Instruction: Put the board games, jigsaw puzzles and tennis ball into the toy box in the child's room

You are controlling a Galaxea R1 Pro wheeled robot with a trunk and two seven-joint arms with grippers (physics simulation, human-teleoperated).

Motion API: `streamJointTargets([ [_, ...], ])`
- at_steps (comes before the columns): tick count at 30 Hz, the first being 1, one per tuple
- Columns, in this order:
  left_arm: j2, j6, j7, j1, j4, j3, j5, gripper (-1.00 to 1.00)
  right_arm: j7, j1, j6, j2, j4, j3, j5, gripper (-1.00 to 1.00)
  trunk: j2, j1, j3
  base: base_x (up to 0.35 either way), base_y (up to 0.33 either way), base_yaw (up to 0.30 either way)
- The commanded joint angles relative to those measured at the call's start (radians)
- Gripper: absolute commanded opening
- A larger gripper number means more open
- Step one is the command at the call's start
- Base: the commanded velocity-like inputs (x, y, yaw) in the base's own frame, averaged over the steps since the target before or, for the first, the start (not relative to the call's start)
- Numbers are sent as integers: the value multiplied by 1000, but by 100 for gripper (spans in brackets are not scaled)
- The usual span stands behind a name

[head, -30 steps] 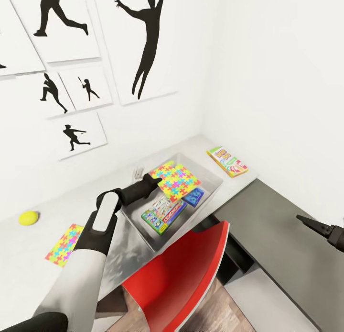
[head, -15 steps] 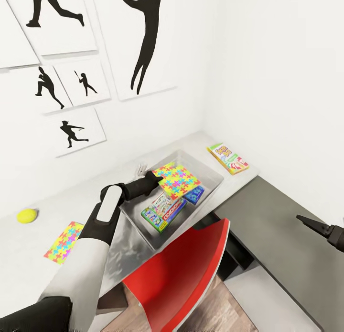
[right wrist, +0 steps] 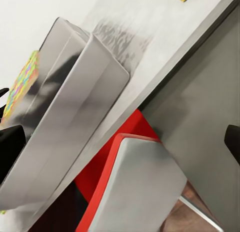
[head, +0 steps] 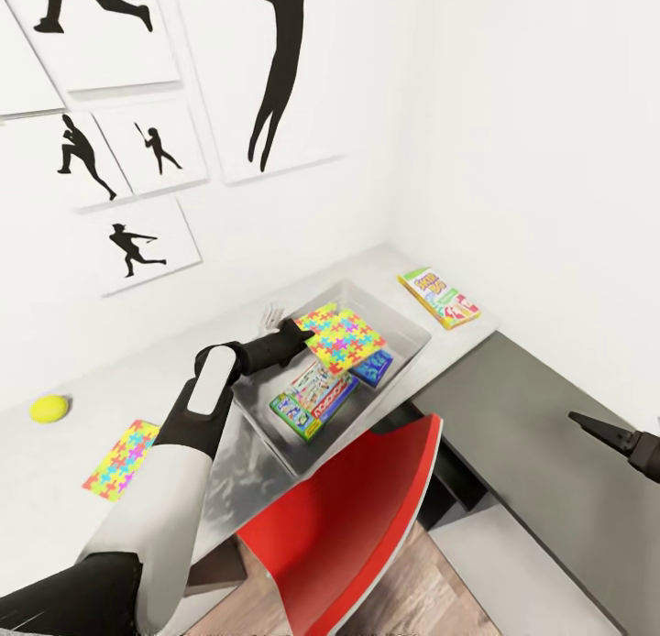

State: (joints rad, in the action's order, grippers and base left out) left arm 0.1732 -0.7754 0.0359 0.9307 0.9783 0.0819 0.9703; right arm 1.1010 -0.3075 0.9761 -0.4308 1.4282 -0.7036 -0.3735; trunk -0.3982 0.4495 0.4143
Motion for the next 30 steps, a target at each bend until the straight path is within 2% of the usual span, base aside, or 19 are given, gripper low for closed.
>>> streamJointTargets([
  [1,1,-7,4,4,0,4,5,-100,4,-1,4,0,0,-1,1,100,-2,0,3,0,0,0],
  [5,1,-7,4,15,-2,4,5,-100,4,-1,4,0,0,-1,1,100,-2,0,10,0,0,0],
  [13,1,-7,4,51,-66,3,5,-100,4,-1,4,0,0,-1,1,100,-2,0,23,0,0,0],
  [30,1,-7,4,59,-73,3,5,-100,4,-1,4,0,0,0,1,100,-2,0,50,0,0,0],
])
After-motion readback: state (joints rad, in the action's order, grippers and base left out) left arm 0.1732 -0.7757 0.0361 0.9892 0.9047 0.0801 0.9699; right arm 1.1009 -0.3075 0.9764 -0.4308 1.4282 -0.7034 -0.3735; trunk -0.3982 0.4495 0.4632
